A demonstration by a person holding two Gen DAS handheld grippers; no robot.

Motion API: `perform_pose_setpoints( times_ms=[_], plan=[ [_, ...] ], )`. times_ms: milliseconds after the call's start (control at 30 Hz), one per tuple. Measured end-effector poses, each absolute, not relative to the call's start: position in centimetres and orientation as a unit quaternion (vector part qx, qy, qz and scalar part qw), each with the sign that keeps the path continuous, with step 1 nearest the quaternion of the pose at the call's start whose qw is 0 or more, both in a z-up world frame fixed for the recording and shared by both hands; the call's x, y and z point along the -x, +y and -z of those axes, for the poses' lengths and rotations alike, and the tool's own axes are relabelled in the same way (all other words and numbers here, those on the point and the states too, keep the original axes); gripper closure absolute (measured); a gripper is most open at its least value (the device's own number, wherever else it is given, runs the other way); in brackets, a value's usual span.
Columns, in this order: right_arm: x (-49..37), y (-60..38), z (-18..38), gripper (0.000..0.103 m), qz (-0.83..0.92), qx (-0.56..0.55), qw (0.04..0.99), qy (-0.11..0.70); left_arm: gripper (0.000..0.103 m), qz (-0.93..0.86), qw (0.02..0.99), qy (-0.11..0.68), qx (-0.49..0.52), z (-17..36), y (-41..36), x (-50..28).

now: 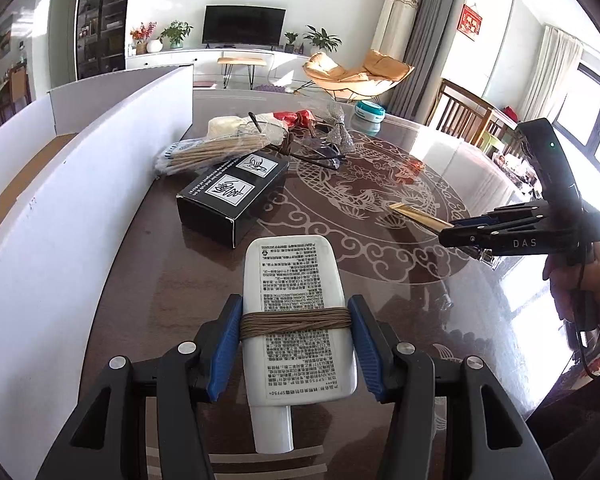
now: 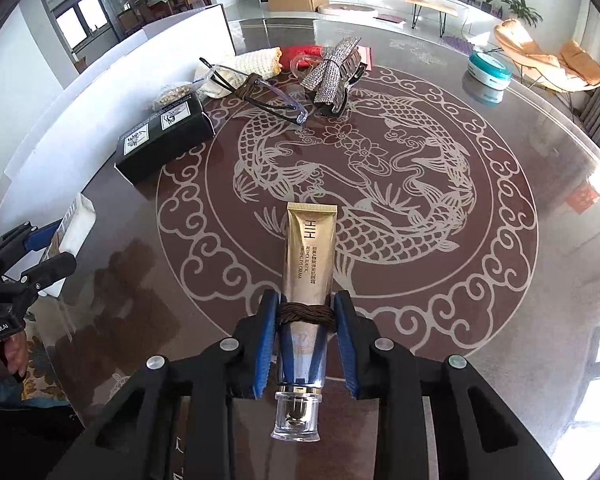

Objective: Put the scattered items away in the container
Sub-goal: 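Carry the lotion bottle and cream tube into the container and open both tools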

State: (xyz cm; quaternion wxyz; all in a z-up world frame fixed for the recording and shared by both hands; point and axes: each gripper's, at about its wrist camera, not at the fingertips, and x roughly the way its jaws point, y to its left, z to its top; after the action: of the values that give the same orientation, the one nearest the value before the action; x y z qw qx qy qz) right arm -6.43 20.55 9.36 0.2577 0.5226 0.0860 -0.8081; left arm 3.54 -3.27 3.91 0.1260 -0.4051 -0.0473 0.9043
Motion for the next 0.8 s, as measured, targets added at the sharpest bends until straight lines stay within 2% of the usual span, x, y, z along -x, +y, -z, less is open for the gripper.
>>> perform_pose_setpoints(
  times_ms=[267, 400, 600, 800],
  plan=[
    [7.2, 19.6, -13.9, 0.073, 0.814, -0.498, 0.298, 0.006, 0.050, -0.915, 0.125, -0.071, 0.376, -7.8, -5.6, -4.2],
    [7.9, 15.8, -17.2, 0.073, 0.810, -0.477, 0.341, -0.002, 0.050, -0.925, 0.102, -0.093, 0.353, -10.6, -9.6, -5.0],
    [10.1, 5.0, -21.0, 0.073, 0.777, -0.451, 0.439, -0.014, 0.050, -0.932, 0.001, -0.125, 0.340, -12.8, -19.7, -5.8],
    [9.1, -9.2, -21.8, 0.073, 0.710, -0.441, 0.550, 0.002, 0.050, -0.912, -0.101, -0.160, 0.364, -10.7, -28.8, -5.9]
  ],
)
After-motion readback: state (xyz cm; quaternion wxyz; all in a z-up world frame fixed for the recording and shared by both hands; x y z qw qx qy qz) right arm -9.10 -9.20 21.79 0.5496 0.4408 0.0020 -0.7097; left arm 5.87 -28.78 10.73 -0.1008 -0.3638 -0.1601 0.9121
